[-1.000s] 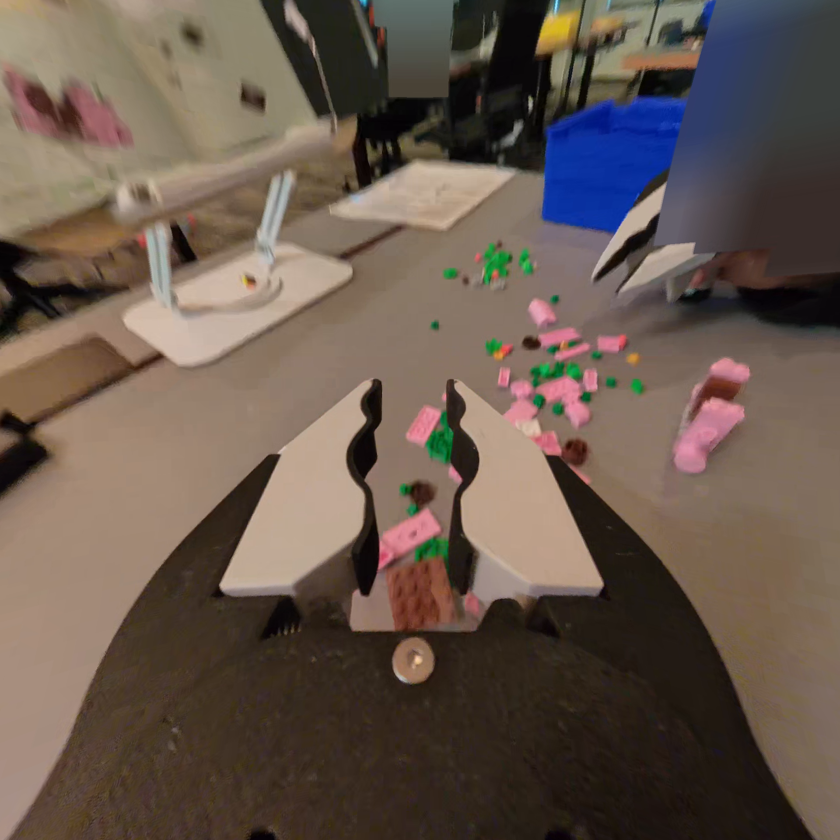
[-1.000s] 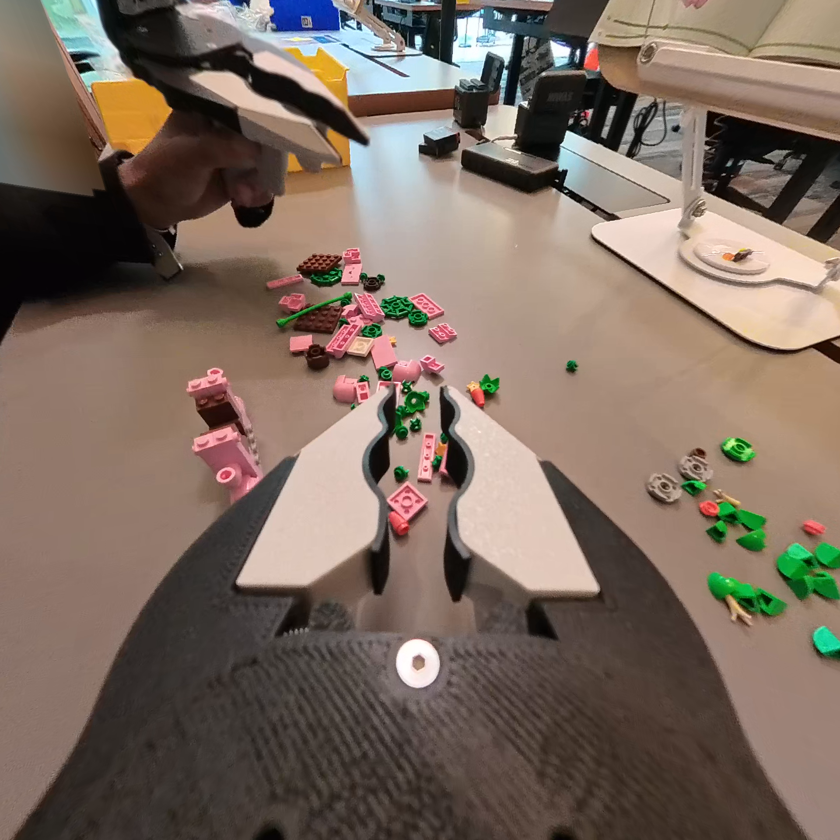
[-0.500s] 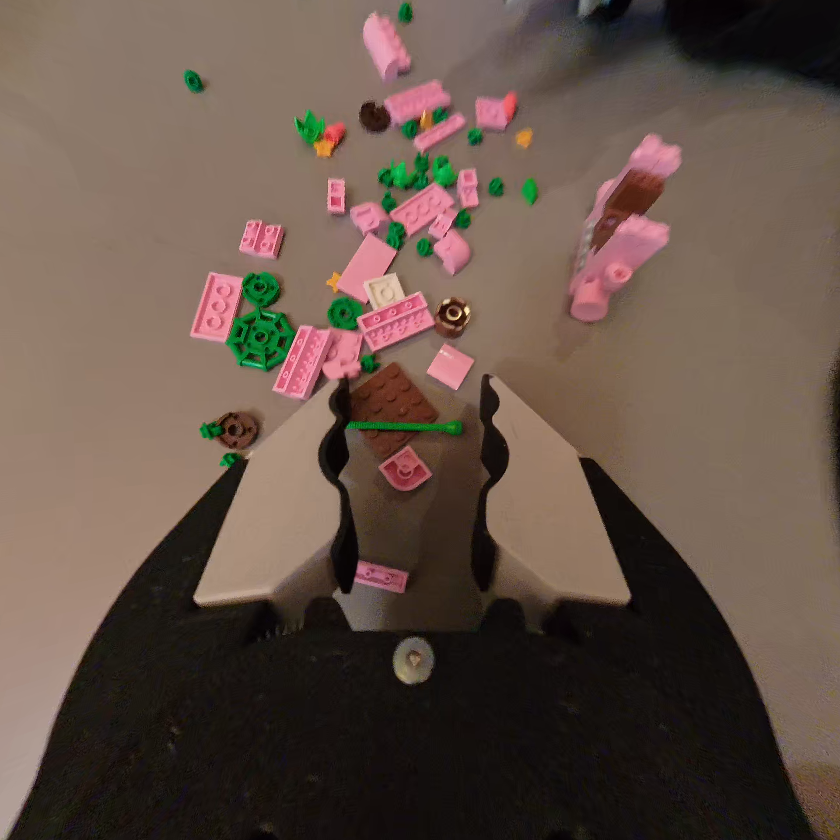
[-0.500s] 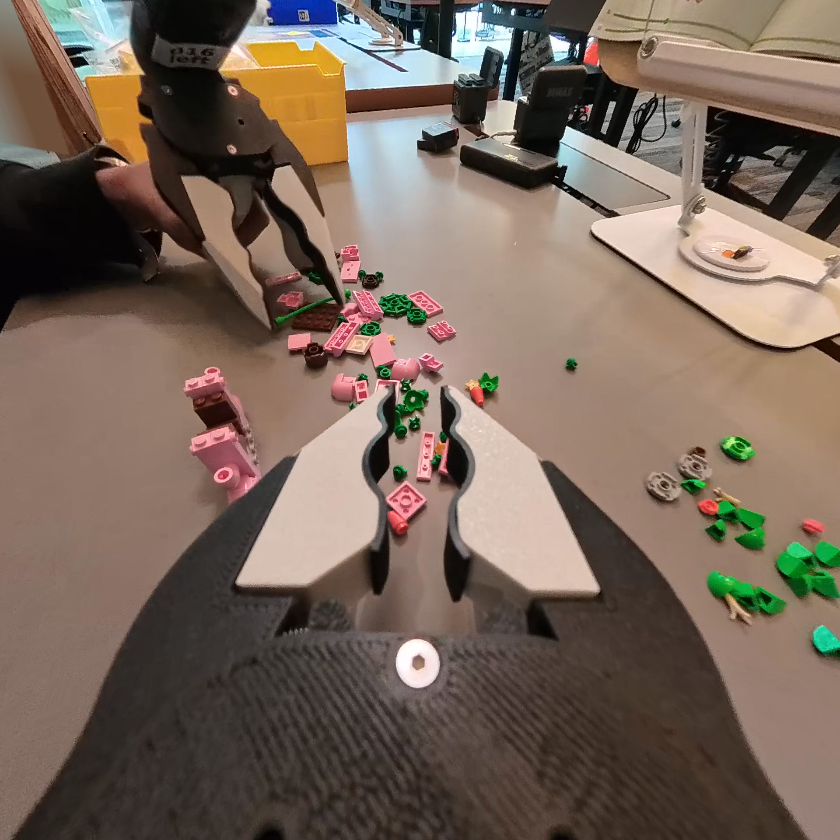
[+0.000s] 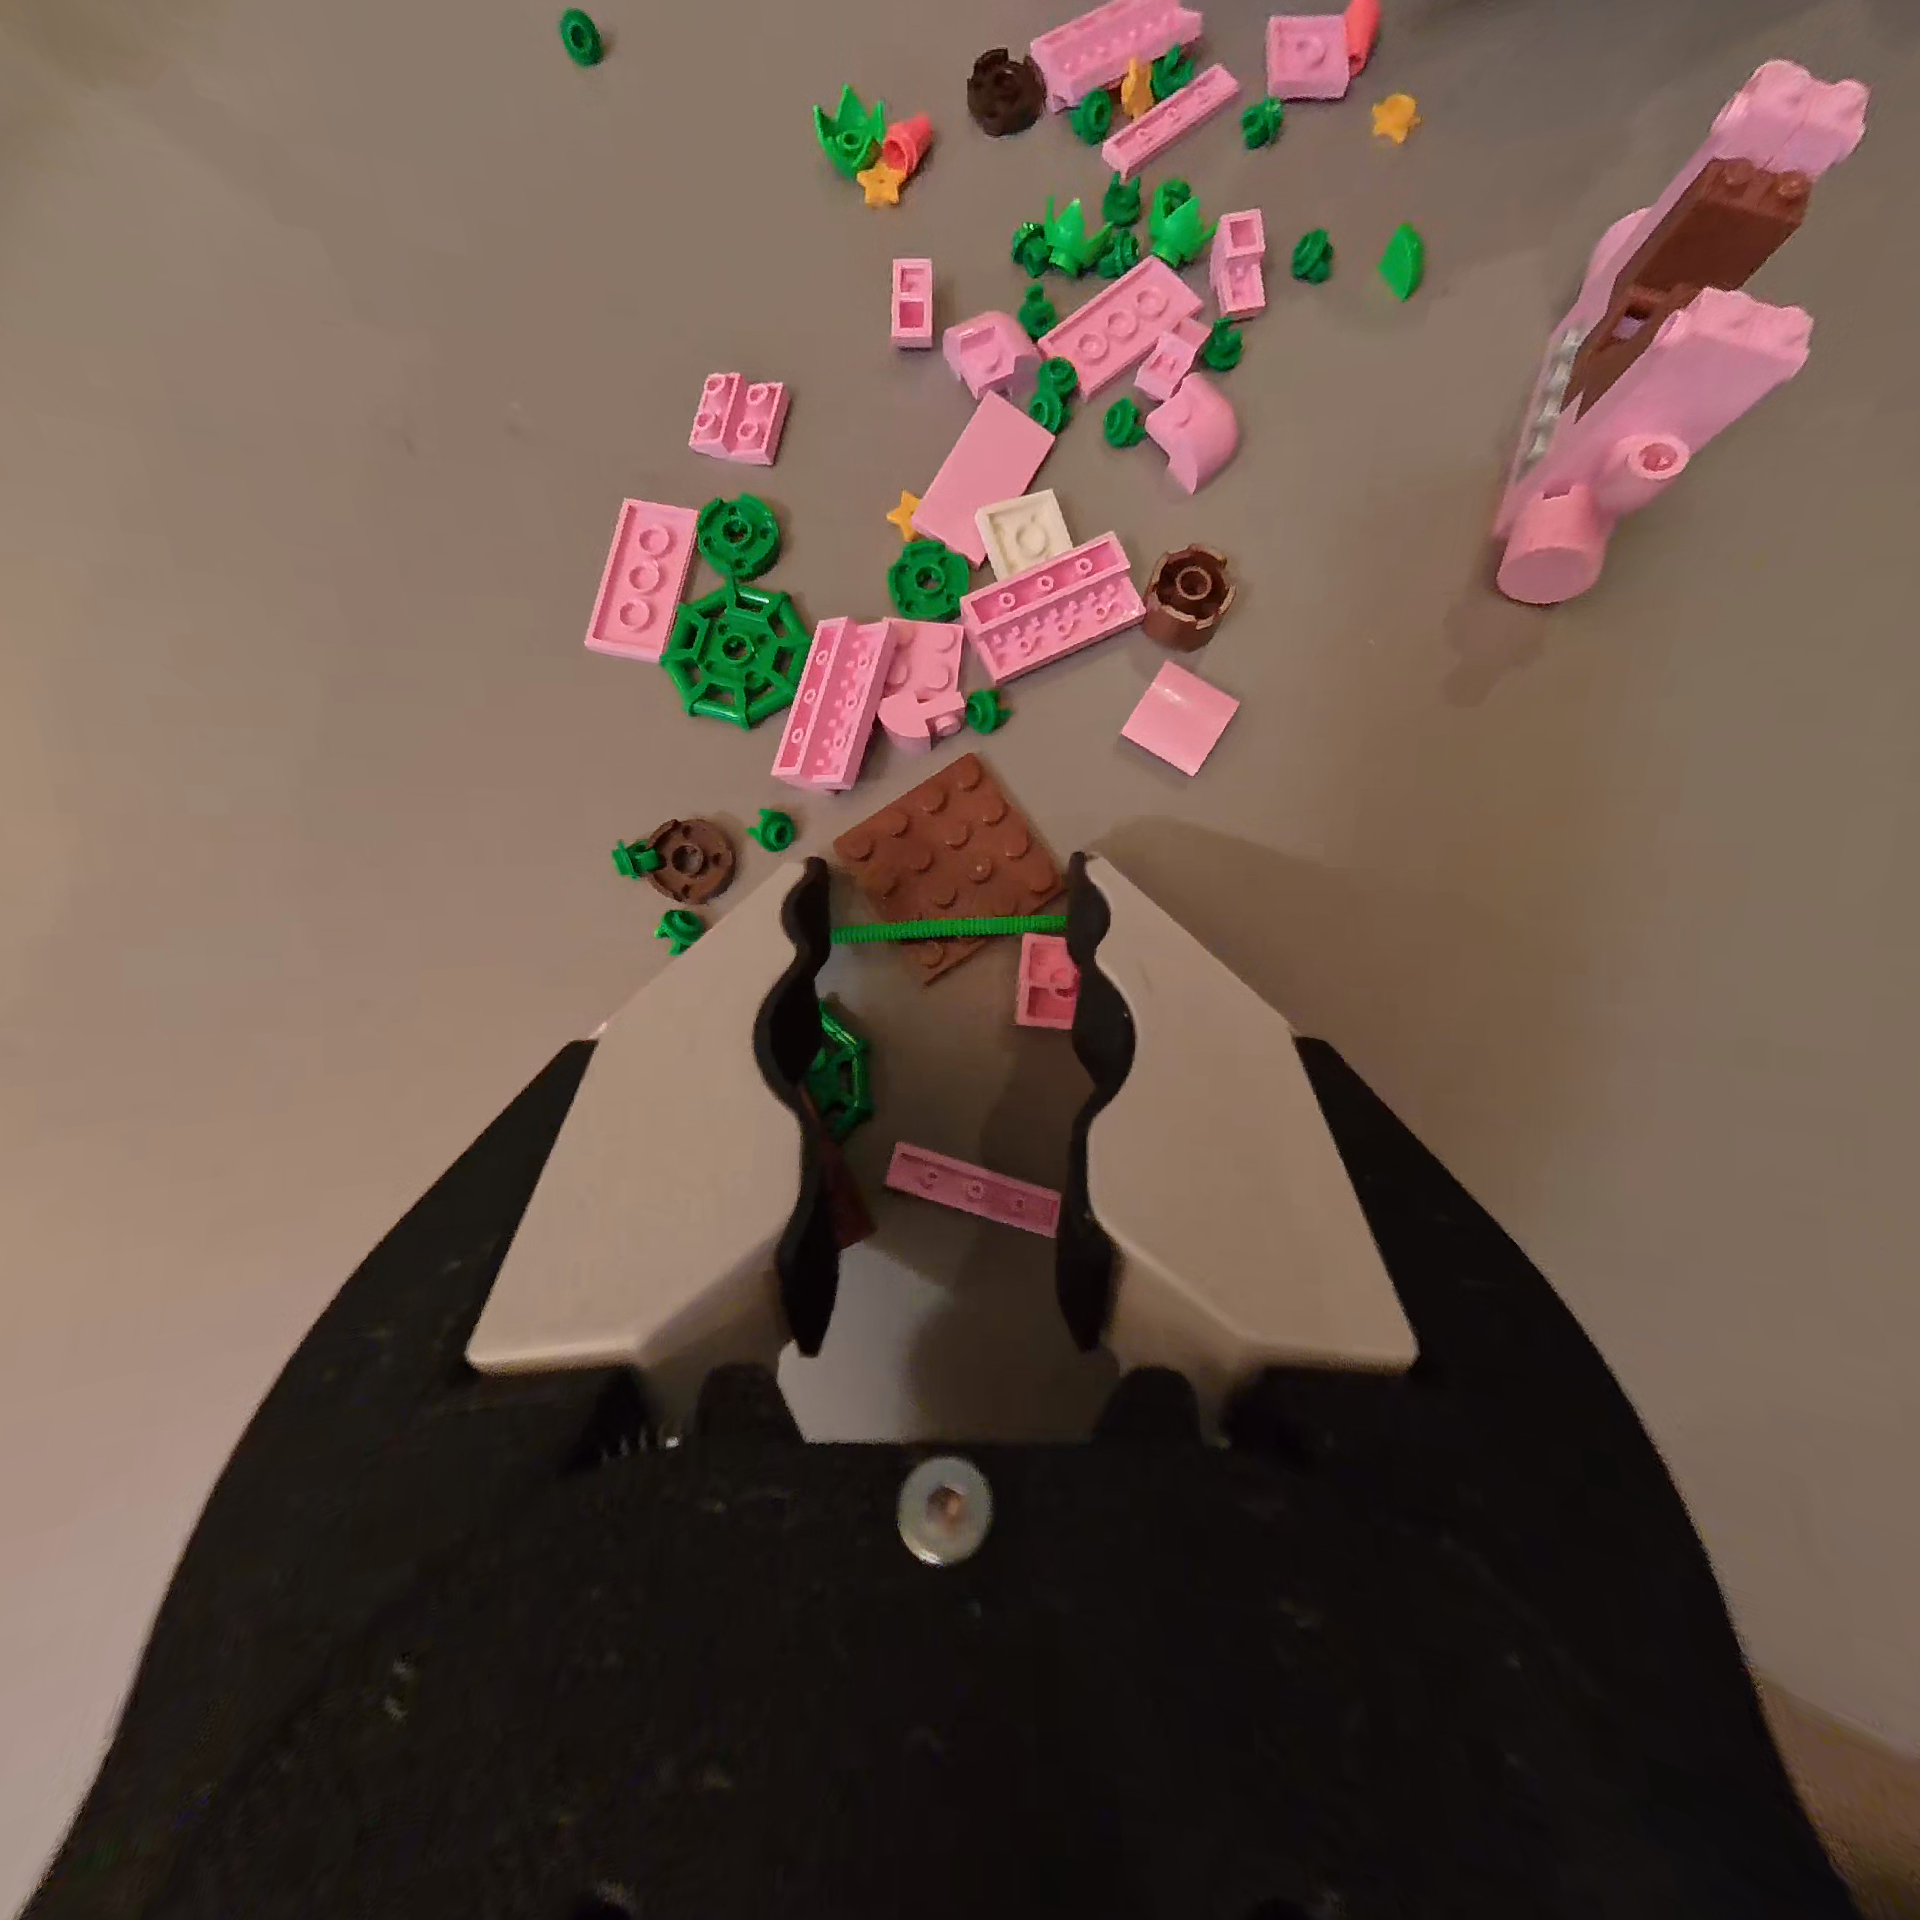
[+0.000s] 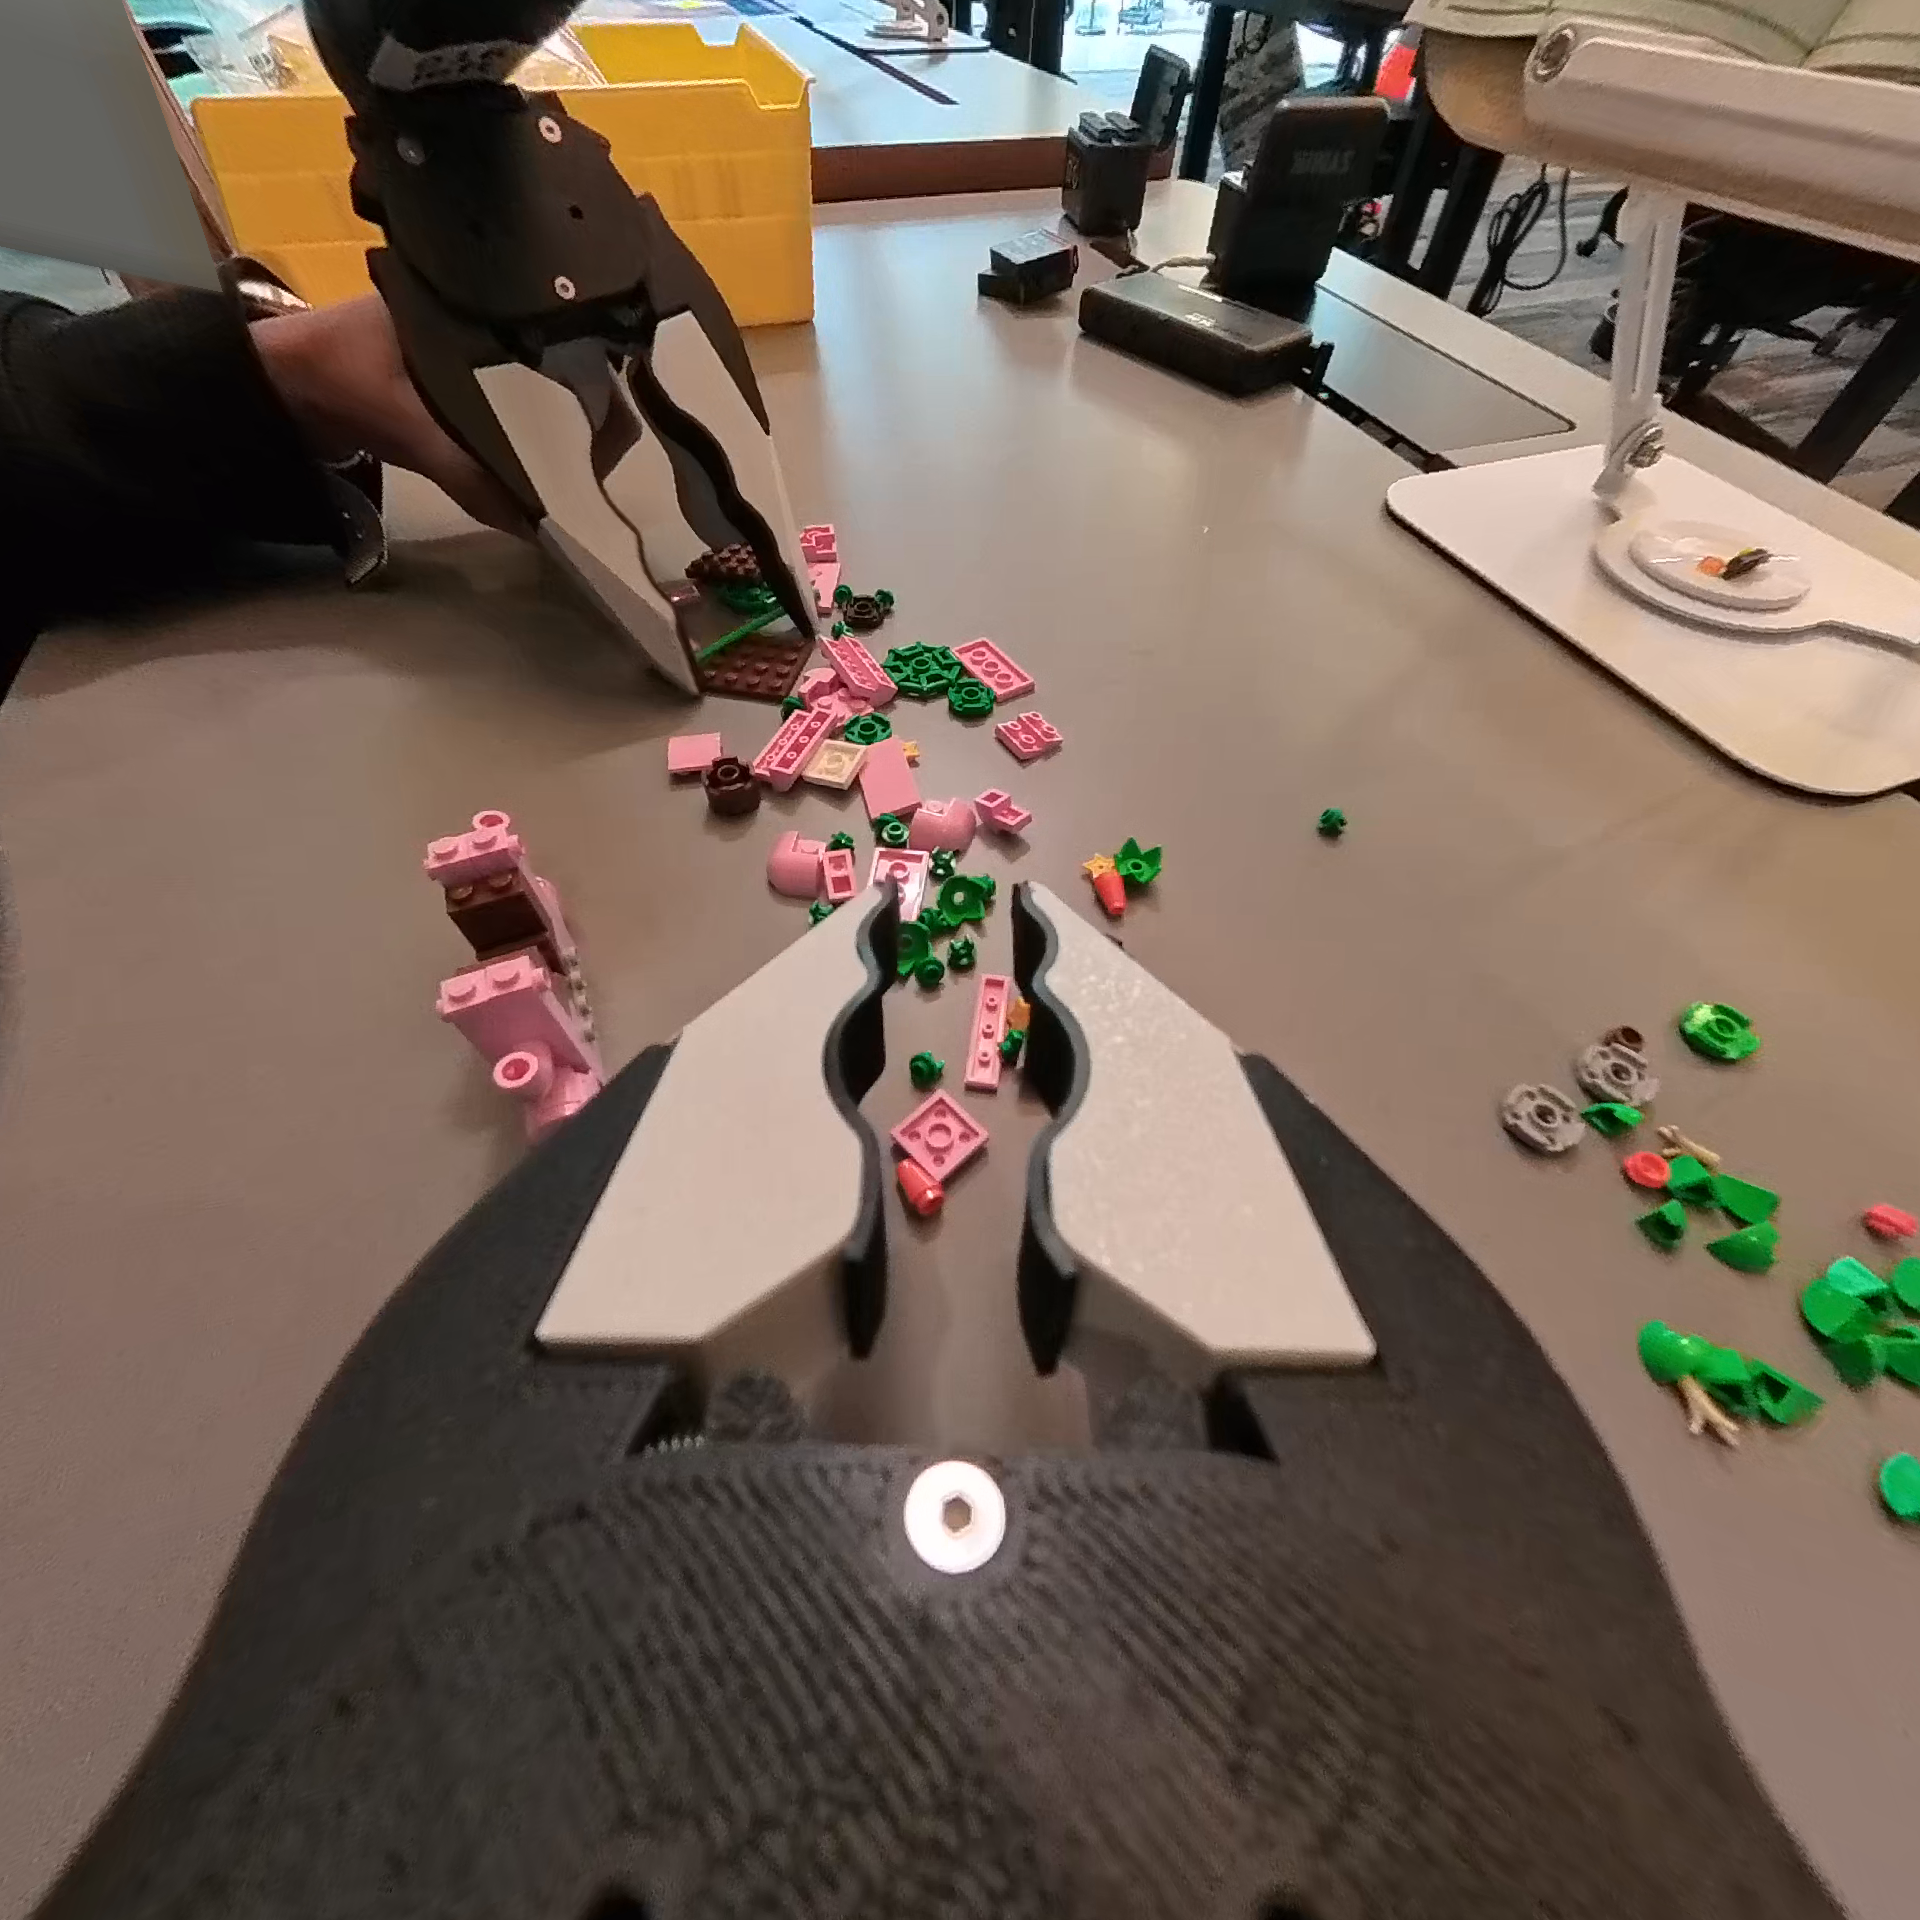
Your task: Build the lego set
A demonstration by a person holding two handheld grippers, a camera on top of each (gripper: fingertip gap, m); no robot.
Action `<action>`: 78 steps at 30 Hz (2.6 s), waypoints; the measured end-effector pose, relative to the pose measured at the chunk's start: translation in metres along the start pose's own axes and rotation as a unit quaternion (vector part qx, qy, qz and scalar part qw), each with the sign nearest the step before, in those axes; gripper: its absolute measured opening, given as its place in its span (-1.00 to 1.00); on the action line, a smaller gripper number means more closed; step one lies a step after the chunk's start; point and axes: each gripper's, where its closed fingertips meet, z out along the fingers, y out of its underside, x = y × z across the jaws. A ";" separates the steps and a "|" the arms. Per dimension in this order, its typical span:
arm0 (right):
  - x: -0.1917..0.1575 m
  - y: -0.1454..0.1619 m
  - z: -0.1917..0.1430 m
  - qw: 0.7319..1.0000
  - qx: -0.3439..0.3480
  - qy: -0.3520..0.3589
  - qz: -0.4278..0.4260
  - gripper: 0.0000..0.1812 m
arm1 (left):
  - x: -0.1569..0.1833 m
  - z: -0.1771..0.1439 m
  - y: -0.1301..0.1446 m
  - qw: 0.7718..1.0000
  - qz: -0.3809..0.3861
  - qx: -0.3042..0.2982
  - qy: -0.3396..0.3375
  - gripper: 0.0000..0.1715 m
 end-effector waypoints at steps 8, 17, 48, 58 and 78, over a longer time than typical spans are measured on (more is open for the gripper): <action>0.002 -0.001 -0.001 1.000 0.002 0.003 0.004 -0.78 | 0.011 -0.005 -0.011 0.999 0.020 0.036 0.024 -0.56; 0.002 0.000 0.000 1.000 0.002 0.004 0.004 -0.77 | 0.020 -0.015 -0.032 0.994 0.050 0.098 0.025 -0.64; -0.002 0.003 0.003 1.000 -0.014 0.005 -0.010 -0.77 | 0.019 -0.002 -0.028 0.995 0.079 0.060 -0.015 -0.60; -0.090 -0.022 0.002 0.975 0.036 -0.216 0.035 -0.17 | 0.022 -0.007 -0.035 0.992 0.089 0.084 -0.017 -0.60; -0.075 0.071 -0.041 0.945 -0.246 -0.202 -0.069 -0.80 | 0.114 0.034 -0.056 0.980 0.158 0.073 0.092 -0.59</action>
